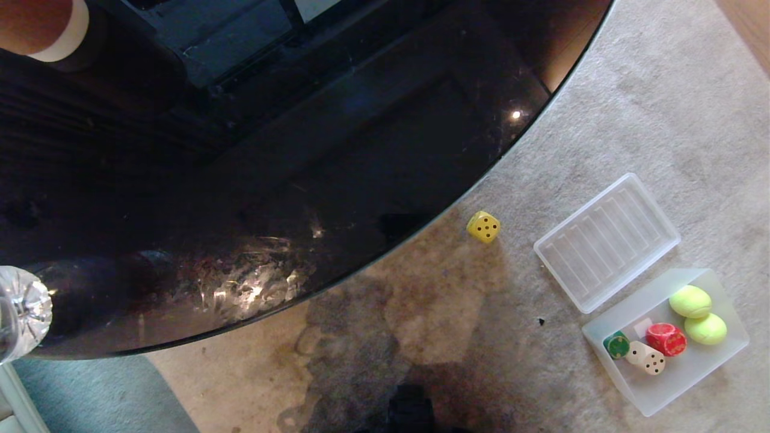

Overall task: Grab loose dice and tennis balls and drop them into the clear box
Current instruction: Pick up toys out of the box

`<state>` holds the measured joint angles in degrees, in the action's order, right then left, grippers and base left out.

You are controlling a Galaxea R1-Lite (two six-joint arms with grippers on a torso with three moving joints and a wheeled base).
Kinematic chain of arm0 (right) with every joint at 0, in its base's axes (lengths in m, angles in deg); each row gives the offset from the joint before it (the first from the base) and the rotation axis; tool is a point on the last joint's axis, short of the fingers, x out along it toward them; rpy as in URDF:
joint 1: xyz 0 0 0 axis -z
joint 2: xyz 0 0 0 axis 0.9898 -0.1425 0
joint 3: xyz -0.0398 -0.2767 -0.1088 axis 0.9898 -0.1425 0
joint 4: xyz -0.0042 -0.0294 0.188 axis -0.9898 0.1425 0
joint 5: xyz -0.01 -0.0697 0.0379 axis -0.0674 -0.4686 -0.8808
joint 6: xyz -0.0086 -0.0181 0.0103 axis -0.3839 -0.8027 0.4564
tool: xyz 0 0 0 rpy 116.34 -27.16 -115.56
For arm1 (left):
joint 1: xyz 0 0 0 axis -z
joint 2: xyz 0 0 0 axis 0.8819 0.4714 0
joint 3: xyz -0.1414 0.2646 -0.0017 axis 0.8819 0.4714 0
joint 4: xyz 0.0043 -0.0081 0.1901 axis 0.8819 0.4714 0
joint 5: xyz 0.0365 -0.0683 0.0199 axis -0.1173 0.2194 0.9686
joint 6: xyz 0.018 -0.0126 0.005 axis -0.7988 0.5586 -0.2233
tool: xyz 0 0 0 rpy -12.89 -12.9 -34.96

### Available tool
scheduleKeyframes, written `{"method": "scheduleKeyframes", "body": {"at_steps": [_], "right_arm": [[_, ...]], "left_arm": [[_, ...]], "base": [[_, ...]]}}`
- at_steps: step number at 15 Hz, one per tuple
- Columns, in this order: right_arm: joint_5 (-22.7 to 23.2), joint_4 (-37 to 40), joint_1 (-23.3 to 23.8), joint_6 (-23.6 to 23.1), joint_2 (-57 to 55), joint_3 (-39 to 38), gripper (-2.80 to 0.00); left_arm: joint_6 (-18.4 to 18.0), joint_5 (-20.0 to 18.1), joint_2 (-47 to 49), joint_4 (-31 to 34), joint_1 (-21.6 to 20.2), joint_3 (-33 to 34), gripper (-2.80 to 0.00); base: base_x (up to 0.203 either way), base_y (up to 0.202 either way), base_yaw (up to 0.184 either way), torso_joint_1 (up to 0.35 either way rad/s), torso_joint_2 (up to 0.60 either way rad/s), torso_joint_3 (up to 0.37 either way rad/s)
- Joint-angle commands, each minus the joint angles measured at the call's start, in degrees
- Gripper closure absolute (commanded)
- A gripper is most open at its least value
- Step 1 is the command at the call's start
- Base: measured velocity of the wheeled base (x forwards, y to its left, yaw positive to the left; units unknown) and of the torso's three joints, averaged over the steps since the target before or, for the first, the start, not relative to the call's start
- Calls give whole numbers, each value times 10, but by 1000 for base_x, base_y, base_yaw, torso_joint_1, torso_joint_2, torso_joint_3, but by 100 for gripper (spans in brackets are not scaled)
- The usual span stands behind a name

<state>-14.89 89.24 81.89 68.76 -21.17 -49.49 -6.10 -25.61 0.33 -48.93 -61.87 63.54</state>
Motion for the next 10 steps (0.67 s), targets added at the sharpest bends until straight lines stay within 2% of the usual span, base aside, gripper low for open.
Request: {"method": "scheduleKeyframes", "body": {"at_steps": [1, 5, 10], "right_arm": [[0, 1, 0, -1, 0, 0, 0], [1, 0, 0, -1, 0, 0, 0], [0, 1, 0, -1, 0, 0, 0]], "left_arm": [[0, 0, 0, 0, 0, 0, 0], [0, 0, 1, 0, 0, 0, 0], [0, 0, 0, 0, 0, 1, 0]], "base": [[0, 0, 0, 0, 0, 0], [0, 0, 0, -1, 0, -24], [0, 0, 0, 2, 3, -174]]}}
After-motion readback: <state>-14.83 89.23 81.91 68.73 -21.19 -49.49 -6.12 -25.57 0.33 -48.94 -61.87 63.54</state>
